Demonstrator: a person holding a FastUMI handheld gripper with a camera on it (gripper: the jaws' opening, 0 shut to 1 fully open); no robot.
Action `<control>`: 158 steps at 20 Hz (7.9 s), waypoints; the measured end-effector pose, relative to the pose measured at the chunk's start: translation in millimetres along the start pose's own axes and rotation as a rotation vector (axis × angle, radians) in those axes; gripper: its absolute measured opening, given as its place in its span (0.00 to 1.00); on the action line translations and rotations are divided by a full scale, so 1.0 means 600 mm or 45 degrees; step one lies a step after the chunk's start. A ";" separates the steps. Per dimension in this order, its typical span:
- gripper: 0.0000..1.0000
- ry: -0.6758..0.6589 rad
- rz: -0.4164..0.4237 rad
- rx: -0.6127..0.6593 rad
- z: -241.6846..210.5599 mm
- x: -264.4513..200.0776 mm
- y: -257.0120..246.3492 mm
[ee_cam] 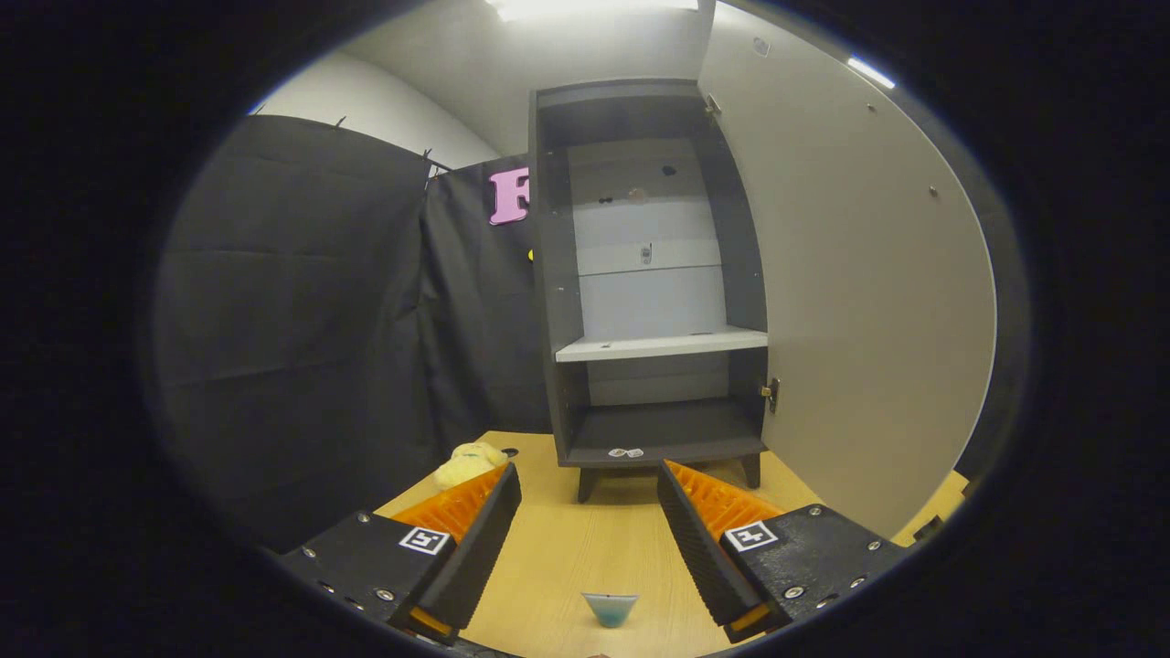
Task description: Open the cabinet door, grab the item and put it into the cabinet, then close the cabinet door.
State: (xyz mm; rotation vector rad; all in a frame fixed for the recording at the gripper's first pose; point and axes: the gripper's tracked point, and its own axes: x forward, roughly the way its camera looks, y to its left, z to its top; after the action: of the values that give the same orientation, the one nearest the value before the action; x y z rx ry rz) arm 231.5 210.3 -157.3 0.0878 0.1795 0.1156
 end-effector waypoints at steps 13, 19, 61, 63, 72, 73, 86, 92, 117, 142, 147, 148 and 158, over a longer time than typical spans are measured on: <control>0.93 0.270 -0.104 -0.030 -0.201 0.032 -0.040; 0.93 0.380 -0.102 0.002 -0.273 0.036 -0.031; 0.49 0.235 -0.191 0.001 -0.006 0.106 -0.095; 0.49 0.208 -0.195 -0.024 0.022 0.117 -0.102; 0.49 0.122 -0.176 -0.012 0.149 0.188 -0.111; 0.49 0.109 -0.172 -0.012 0.164 0.200 -0.113; 0.49 0.058 -0.126 0.033 0.287 0.330 -0.121; 0.49 0.093 -0.105 0.081 0.311 0.399 -0.124; 0.94 0.162 -0.098 -0.045 0.277 0.515 -0.118; 0.94 -0.084 -0.038 -0.067 0.316 0.005 -0.145; 0.94 -0.109 -0.086 -0.050 0.324 -0.078 -0.176; 0.94 -0.116 -0.096 -0.042 0.326 -0.094 -0.185; 0.94 -0.158 -0.322 -0.009 0.360 -0.220 -0.326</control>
State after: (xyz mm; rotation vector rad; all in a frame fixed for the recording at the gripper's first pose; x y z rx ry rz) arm 163.0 -16.1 58.4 0.0643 0.0652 -0.1410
